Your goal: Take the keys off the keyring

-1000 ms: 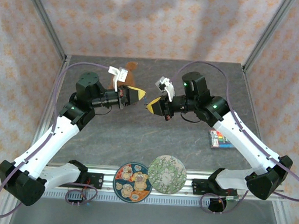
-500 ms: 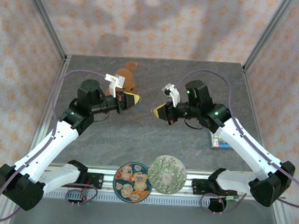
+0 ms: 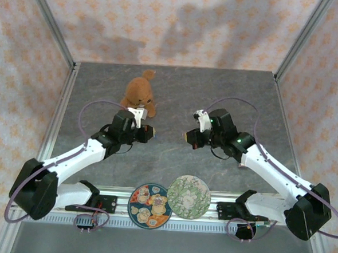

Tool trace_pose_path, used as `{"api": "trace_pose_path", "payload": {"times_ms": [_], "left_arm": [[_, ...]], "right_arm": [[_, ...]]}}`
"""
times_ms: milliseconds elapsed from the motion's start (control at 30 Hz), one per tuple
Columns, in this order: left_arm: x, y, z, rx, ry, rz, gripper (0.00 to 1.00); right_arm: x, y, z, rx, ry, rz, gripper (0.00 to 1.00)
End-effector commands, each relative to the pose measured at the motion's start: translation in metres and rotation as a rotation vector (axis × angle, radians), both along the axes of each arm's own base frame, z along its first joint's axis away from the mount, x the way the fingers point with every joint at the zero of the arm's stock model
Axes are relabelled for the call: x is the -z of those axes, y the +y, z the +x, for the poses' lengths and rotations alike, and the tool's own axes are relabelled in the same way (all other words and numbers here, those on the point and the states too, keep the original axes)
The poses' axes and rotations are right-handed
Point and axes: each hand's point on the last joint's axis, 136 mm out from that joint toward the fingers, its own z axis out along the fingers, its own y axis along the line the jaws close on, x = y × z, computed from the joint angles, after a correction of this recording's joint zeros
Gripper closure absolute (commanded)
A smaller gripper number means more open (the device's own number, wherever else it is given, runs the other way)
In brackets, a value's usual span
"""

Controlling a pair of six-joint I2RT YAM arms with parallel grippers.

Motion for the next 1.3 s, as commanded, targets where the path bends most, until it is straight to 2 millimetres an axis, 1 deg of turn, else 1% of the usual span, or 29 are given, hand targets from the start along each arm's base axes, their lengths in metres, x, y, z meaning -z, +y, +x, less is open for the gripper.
{"api": "trace_pose_path", "payload": {"times_ms": [0, 100, 167, 267, 367, 400, 433, 600, 733, 800, 967, 1067, 1200, 1233, 1267], "left_arm": [[0.01, 0.006, 0.019, -0.1, -0.036, 0.049, 0.97], [0.029, 0.005, 0.023, -0.122, -0.005, 0.064, 0.93], [0.038, 0.006, 0.025, -0.127, 0.01, 0.073, 0.9], [0.041, 0.008, 0.025, -0.142, 0.014, 0.088, 0.78], [0.029, 0.013, 0.023, -0.15, -0.018, 0.093, 0.65], [0.024, 0.016, 0.022, -0.153, -0.03, 0.095, 0.63], [0.018, 0.017, 0.02, -0.15, -0.04, 0.096, 0.62], [-0.008, 0.028, 0.002, -0.157, -0.081, 0.077, 0.6], [-0.025, 0.041, -0.014, -0.175, -0.116, 0.067, 0.58], [-0.032, 0.048, -0.021, -0.185, -0.128, 0.072, 0.57], [-0.043, 0.055, -0.031, -0.202, -0.151, 0.047, 0.56], [-0.044, 0.057, -0.035, -0.208, -0.152, 0.037, 0.56], [-0.047, 0.06, -0.038, -0.216, -0.164, 0.029, 0.55], [-0.049, 0.062, -0.038, -0.22, -0.169, 0.03, 0.55], [-0.05, 0.063, -0.039, -0.221, -0.174, 0.035, 0.54]], "right_arm": [[-0.006, -0.004, 0.015, 0.099, -0.035, 0.04, 1.0], [0.003, -0.008, 0.018, 0.137, -0.025, 0.03, 1.0], [0.008, -0.011, 0.021, 0.159, -0.022, 0.022, 1.0], [0.016, -0.013, 0.024, 0.185, -0.008, 0.008, 1.0], [0.025, -0.013, 0.029, 0.209, 0.013, -0.005, 1.0], [0.03, -0.014, 0.032, 0.219, 0.021, -0.012, 1.0], [0.033, -0.014, 0.034, 0.228, 0.027, -0.016, 1.0], [0.072, -0.014, 0.052, 0.266, 0.091, -0.081, 1.0], [0.094, -0.005, 0.066, 0.269, 0.131, -0.089, 1.0], [0.105, -0.004, 0.077, 0.29, 0.149, -0.1, 1.0], [0.125, -0.002, 0.1, 0.328, 0.215, -0.057, 1.0], [0.134, 0.001, 0.108, 0.329, 0.24, -0.047, 1.0], [0.147, 0.0, 0.114, 0.343, 0.276, -0.045, 1.0], [0.15, 0.0, 0.115, 0.347, 0.288, -0.036, 0.99], [0.152, -0.002, 0.116, 0.359, 0.3, -0.024, 0.79]]}}
